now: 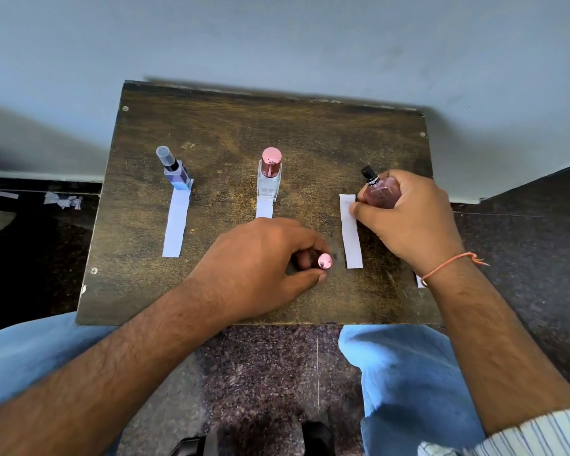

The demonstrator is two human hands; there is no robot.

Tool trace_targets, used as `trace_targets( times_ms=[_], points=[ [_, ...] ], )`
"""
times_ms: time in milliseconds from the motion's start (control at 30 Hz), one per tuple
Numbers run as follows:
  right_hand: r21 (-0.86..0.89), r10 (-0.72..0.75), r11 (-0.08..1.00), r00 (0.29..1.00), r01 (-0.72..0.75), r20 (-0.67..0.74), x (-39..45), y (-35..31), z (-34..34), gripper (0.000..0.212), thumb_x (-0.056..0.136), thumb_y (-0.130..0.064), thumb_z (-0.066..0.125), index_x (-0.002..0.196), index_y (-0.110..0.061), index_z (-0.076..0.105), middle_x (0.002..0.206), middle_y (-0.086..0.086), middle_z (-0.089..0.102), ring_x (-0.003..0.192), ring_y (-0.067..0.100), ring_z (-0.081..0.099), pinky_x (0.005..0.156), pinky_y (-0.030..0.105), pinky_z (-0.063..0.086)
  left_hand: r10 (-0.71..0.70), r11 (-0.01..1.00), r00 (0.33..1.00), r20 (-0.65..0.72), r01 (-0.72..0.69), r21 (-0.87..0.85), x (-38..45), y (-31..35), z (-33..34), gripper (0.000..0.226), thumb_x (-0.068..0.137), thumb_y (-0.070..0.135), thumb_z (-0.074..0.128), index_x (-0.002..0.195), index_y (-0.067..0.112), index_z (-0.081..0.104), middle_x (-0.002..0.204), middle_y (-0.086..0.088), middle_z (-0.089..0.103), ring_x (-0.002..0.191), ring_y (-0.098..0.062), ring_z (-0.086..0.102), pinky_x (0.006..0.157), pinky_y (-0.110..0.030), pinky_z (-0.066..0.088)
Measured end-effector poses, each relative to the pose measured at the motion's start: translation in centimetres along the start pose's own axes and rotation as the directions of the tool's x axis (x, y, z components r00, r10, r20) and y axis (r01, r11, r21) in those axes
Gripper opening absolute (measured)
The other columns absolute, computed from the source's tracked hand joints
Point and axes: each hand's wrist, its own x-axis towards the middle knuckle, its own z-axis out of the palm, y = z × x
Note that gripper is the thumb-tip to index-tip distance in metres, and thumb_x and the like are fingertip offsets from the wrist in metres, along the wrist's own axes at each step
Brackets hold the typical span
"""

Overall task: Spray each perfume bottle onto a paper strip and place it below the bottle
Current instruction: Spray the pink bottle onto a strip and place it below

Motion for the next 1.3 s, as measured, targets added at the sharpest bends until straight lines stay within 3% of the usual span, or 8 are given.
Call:
trace_targets(
  times_ms=[233, 367, 533, 733, 900, 1000, 1100, 1300],
  points=[
    [0.151, 0.0, 0.989, 1.0, -0.001, 0.001, -0.1, 0.6, -0.2, 0.017, 0.085, -0.029, 0.089, 0.093, -0.02, 0.077, 0.088, -0.012, 0.077, 0.083, 0.005, 0.071, 0.077, 0.027, 0.055, -0.035, 0.997, 0.998, -0.061, 0.031, -0.076, 0.1, 0.2, 0.0, 0.024, 0.093, 0.05, 0.077, 0.116, 0.042, 0.074, 0.091, 0.024, 0.073, 0.078, 0.008, 0.067, 0.073, -0.03, 0.064],
    [0.252, -0.037, 0.967, 0.999, 0.038, -0.008, -0.5, 1.2, -0.3, 0.017, 0.086, -0.026, 0.089, 0.095, -0.02, 0.076, 0.079, -0.023, 0.074, 0.074, -0.005, 0.066, 0.075, 0.023, 0.05, -0.064, 0.98, 0.991, -0.115, 0.041, -0.192, 0.2, 0.5, 0.0, 0.023, 0.093, 0.047, 0.078, 0.115, 0.04, 0.076, 0.088, 0.024, 0.074, 0.062, 0.012, 0.06, 0.058, -0.005, 0.041],
    [0.211, -0.097, 0.973, 0.995, 0.094, 0.004, -1.0, 1.5, -0.3, 0.023, 0.087, -0.033, 0.089, 0.102, -0.022, 0.076, 0.093, -0.011, 0.078, 0.083, 0.004, 0.07, 0.075, 0.021, 0.054, -0.09, 0.942, 0.979, -0.183, 0.024, -0.334, 0.5, 1.0, 0.1, 0.024, 0.093, 0.028, 0.085, 0.116, 0.028, 0.079, 0.092, 0.017, 0.075, 0.059, 0.023, 0.056, 0.056, 0.005, 0.036],
    [0.132, -0.087, 0.988, 0.996, 0.086, 0.001, -1.0, 1.9, 0.3, 0.023, 0.087, -0.033, 0.089, 0.104, -0.027, 0.074, 0.092, -0.022, 0.071, 0.083, -0.014, 0.064, 0.069, 0.004, 0.045, -0.079, 0.947, 0.98, -0.18, 0.017, -0.322, 0.8, 1.2, 0.4, 0.023, 0.094, 0.027, 0.084, 0.116, 0.027, 0.079, 0.094, 0.016, 0.075, 0.06, 0.024, 0.055, 0.056, 0.006, 0.035],
    [0.086, -0.098, 0.991, 0.995, 0.098, -0.009, -1.0, 2.2, 0.4, 0.022, 0.089, -0.032, 0.087, 0.105, -0.03, 0.072, 0.088, -0.025, 0.066, 0.086, -0.021, 0.06, 0.066, 0.004, 0.045, -0.086, 0.95, 0.98, -0.179, 0.027, -0.312, 0.8, 1.0, 0.6, 0.023, 0.093, 0.033, 0.083, 0.116, 0.032, 0.078, 0.094, 0.018, 0.075, 0.053, 0.013, 0.056, 0.052, 0.001, 0.036],
    [0.091, -0.103, 0.99, 0.995, 0.104, -0.017, -0.9, 2.3, 0.4, 0.021, 0.089, -0.03, 0.086, 0.103, -0.031, 0.071, 0.086, -0.023, 0.067, 0.082, -0.019, 0.06, 0.065, 0.002, 0.043, -0.093, 0.949, 0.98, -0.175, 0.034, -0.315, 0.8, 0.9, 0.7, 0.024, 0.093, 0.036, 0.082, 0.116, 0.035, 0.077, 0.094, 0.02, 0.075, 0.052, 0.008, 0.058, 0.051, -0.001, 0.037],
    [0.096, -0.11, 0.989, 0.994, 0.112, -0.025, -0.9, 2.3, 0.5, 0.021, 0.089, -0.029, 0.086, 0.103, -0.03, 0.071, 0.086, -0.023, 0.066, 0.08, -0.019, 0.06, 0.065, 0.002, 0.041, -0.101, 0.943, 0.98, -0.172, 0.039, -0.331, 0.9, 0.8, 0.7, 0.023, 0.092, 0.041, 0.08, 0.115, 0.039, 0.077, 0.094, 0.02, 0.074, 0.047, -0.011, 0.057, 0.048, -0.006, 0.037],
    [0.077, -0.146, 0.986, 0.988, 0.149, -0.04, -1.0, 2.2, 0.6, 0.027, 0.089, -0.028, 0.087, 0.109, -0.03, 0.069, 0.094, -0.023, 0.062, 0.084, -0.012, 0.059, 0.07, 0.006, 0.041, -0.1, 0.943, 0.98, -0.17, 0.039, -0.33, 0.9, 0.6, 0.6, 0.024, 0.092, 0.042, 0.079, 0.116, 0.038, 0.077, 0.094, 0.02, 0.074, 0.046, -0.011, 0.054, 0.048, -0.006, 0.036]
  ],
)
